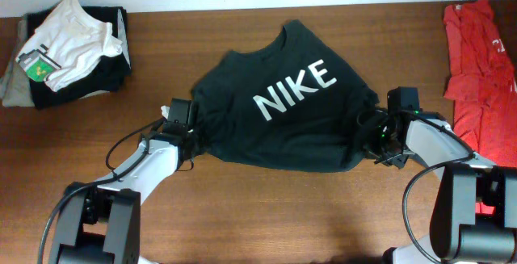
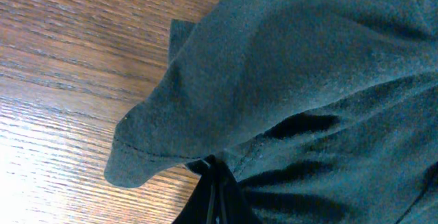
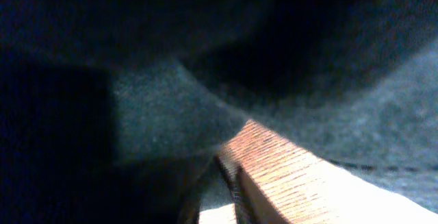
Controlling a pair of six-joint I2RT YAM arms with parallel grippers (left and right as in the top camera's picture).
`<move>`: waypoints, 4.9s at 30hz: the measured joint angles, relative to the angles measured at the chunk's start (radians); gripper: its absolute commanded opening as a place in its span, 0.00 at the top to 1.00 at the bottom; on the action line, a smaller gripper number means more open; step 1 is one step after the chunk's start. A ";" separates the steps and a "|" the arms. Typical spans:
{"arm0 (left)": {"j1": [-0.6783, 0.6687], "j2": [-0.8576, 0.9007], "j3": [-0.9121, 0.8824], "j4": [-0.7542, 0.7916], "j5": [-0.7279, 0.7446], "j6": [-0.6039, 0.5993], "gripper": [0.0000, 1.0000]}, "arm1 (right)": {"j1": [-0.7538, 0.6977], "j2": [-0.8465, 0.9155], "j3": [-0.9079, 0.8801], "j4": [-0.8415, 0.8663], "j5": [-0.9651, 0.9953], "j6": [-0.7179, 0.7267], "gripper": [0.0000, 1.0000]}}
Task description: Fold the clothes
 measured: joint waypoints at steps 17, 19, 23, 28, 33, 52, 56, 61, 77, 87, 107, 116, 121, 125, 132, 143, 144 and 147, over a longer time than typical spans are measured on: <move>0.000 -0.196 0.023 -0.093 0.004 0.000 0.99 | 0.002 -0.278 0.062 -0.283 -0.101 0.117 0.96; 0.000 -0.294 0.043 -0.124 0.005 0.000 0.99 | 0.002 -0.394 0.065 -0.312 -0.117 0.120 0.96; 0.000 -0.524 0.055 -0.204 0.012 0.000 0.99 | 0.002 -0.580 0.067 -0.369 -0.130 0.121 0.96; -0.001 -0.750 0.150 -0.285 -0.042 0.000 0.99 | 0.002 -0.716 0.109 -0.434 -0.153 0.121 0.96; -0.001 -0.846 0.288 -0.346 -0.101 0.023 0.99 | 0.002 -0.763 0.335 -0.552 -0.159 0.110 0.96; -0.001 -0.602 0.739 -0.527 -0.323 0.128 0.99 | 0.002 -0.523 0.933 -0.641 -0.006 0.034 0.96; -0.001 -0.487 0.739 -0.546 -0.341 0.140 0.99 | 0.002 -0.465 0.922 -0.642 0.023 0.031 0.96; -0.001 -0.595 0.853 -0.629 -0.349 0.154 0.99 | 0.002 -0.569 0.923 -0.643 0.027 0.031 0.96; -0.001 -0.396 1.387 -0.741 -0.322 0.226 0.99 | 0.003 -0.471 1.378 -0.725 0.053 0.013 0.96; 0.031 0.437 1.356 -0.403 -0.435 0.238 0.79 | 0.003 0.252 1.350 -0.510 0.064 -0.026 0.41; -0.106 0.313 1.361 -0.805 -0.369 0.245 0.01 | 0.003 0.364 1.350 -0.746 -0.137 -0.005 0.01; -0.107 0.313 1.361 -0.845 -0.350 0.245 0.01 | 0.003 0.364 1.350 -0.746 -0.137 -0.005 0.01; -0.107 0.313 1.361 -0.862 -0.318 0.245 0.01 | 0.003 0.364 1.350 -0.746 -0.137 -0.005 0.01; -0.107 0.313 1.361 -0.874 -0.313 0.245 0.01 | 0.003 0.364 1.350 -0.746 -0.137 -0.005 0.01; -0.107 0.313 1.361 -0.884 -0.313 0.245 0.01 | 0.003 0.364 1.350 -0.746 -0.137 -0.005 0.01; -0.107 0.313 1.361 -0.888 -0.314 0.245 0.01 | 0.003 0.364 1.350 -0.746 -0.137 -0.005 0.01; -0.107 0.313 1.361 -0.888 -0.313 0.245 0.01 | 0.003 0.364 1.350 -0.746 -0.137 -0.005 0.01; -0.107 0.313 1.361 -0.891 -0.313 0.245 0.01 | 0.003 0.364 1.350 -0.746 -0.137 -0.005 0.01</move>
